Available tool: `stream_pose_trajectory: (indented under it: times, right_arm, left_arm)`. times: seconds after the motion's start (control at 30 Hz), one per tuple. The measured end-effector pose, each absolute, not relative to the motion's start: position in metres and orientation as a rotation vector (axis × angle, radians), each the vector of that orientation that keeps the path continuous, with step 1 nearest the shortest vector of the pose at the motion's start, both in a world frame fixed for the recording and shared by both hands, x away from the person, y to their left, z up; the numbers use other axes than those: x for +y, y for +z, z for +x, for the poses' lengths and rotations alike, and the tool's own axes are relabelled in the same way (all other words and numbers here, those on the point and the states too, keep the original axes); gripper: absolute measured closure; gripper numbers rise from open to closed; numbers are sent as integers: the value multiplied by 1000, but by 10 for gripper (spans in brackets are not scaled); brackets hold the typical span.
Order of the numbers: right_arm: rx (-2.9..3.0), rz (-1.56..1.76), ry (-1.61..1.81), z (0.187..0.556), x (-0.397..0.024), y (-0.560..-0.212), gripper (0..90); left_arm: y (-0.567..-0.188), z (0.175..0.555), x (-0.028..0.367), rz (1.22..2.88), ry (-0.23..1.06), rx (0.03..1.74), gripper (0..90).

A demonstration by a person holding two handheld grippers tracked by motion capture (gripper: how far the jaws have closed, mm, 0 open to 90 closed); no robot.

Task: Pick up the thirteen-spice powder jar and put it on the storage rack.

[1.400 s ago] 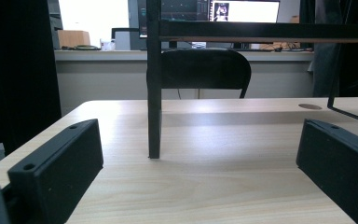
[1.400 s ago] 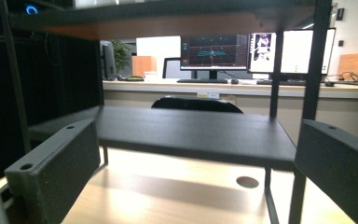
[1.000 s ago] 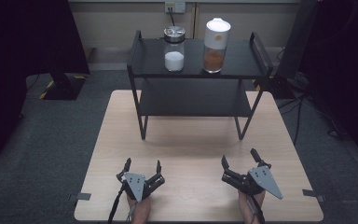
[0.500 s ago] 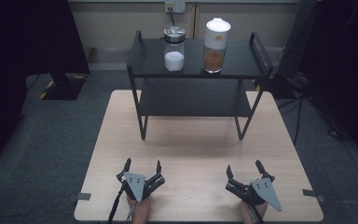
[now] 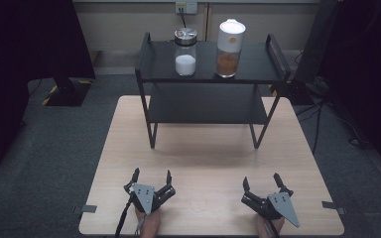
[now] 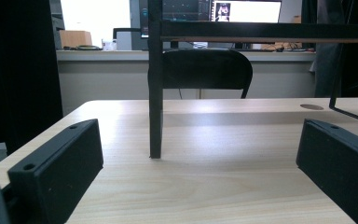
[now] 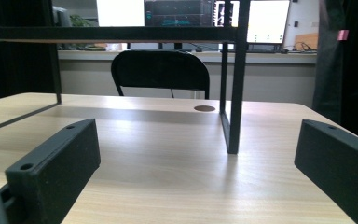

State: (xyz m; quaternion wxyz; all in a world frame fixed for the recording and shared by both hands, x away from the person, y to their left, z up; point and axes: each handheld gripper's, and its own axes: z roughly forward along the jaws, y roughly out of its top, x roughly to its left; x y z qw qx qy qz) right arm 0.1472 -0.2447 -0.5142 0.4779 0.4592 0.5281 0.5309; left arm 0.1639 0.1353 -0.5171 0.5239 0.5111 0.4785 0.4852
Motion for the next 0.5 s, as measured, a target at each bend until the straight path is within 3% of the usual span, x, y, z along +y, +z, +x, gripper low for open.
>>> stream_pose_trajectory:
  times: [0.5]
  right_arm:
    - [1237,1151,1255,147,-235,-516,0]
  left_arm:
    - [-517,164,134,1221,1166,1149,0]
